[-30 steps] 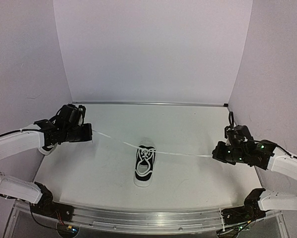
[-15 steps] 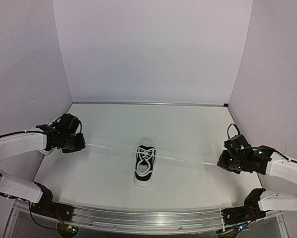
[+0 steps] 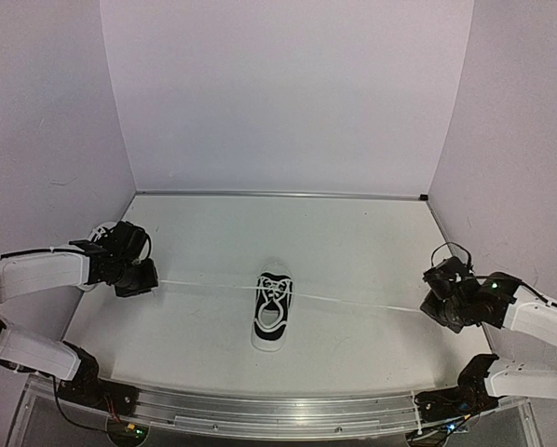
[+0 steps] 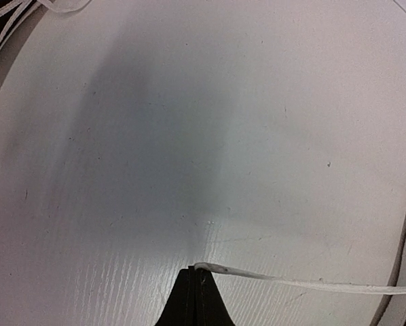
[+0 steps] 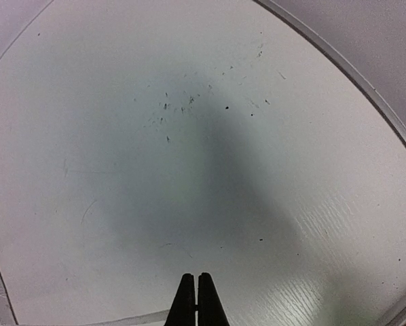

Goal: Tie the shoes

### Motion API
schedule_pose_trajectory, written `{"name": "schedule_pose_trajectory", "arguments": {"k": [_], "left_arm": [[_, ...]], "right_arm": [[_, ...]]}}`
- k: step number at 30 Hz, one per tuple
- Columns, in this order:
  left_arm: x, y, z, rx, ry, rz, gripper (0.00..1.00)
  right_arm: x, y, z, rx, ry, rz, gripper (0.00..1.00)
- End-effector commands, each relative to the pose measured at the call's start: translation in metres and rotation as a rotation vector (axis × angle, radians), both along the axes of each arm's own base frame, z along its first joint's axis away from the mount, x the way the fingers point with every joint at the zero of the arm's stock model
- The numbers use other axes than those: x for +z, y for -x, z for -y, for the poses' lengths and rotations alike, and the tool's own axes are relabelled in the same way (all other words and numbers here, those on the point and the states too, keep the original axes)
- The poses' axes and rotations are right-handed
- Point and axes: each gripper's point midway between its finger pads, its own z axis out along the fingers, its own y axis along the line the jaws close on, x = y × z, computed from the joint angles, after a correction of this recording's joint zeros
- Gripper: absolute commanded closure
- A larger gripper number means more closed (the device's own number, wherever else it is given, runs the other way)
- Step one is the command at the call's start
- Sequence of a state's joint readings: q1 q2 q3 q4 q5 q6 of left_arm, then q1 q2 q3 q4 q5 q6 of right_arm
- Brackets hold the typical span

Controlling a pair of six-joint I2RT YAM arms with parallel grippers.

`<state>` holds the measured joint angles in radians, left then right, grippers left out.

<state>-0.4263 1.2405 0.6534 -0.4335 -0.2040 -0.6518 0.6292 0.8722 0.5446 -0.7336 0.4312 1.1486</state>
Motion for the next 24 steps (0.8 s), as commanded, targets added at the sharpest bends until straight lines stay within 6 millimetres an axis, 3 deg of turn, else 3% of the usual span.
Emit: {"name": "schedule_pose_trajectory", "arguments": {"k": [1,6,11,14,19,24], "left_arm": [[-0.003,-0.003,-0.008,0.016,-0.028,0.004,1.00],[-0.003,0.000,-0.010,-0.001,-0.049,-0.005,1.00],[0.014,-0.005,0.049,-0.288,0.113,0.055,1.00],[0.021,-0.005,0.058,-0.347,0.117,0.064,1.00],[0.003,-0.004,0.066,-0.364,0.138,-0.009,0.99],[-0.016,-0.004,0.073,-0.362,0.170,-0.068,1.00]], "right_arm": [[0.007,0.011,0.027,-0.118,0.068,0.015,1.00],[0.001,0.008,0.023,-0.091,0.089,-0.012,1.00],[-0.014,-0.014,-0.017,0.130,0.064,-0.061,1.00],[-0.014,-0.028,-0.049,0.281,0.009,-0.059,1.00],[-0.013,-0.037,-0.060,0.336,0.017,-0.070,1.00],[-0.025,-0.036,-0.069,0.359,-0.011,-0.102,0.98]]}}
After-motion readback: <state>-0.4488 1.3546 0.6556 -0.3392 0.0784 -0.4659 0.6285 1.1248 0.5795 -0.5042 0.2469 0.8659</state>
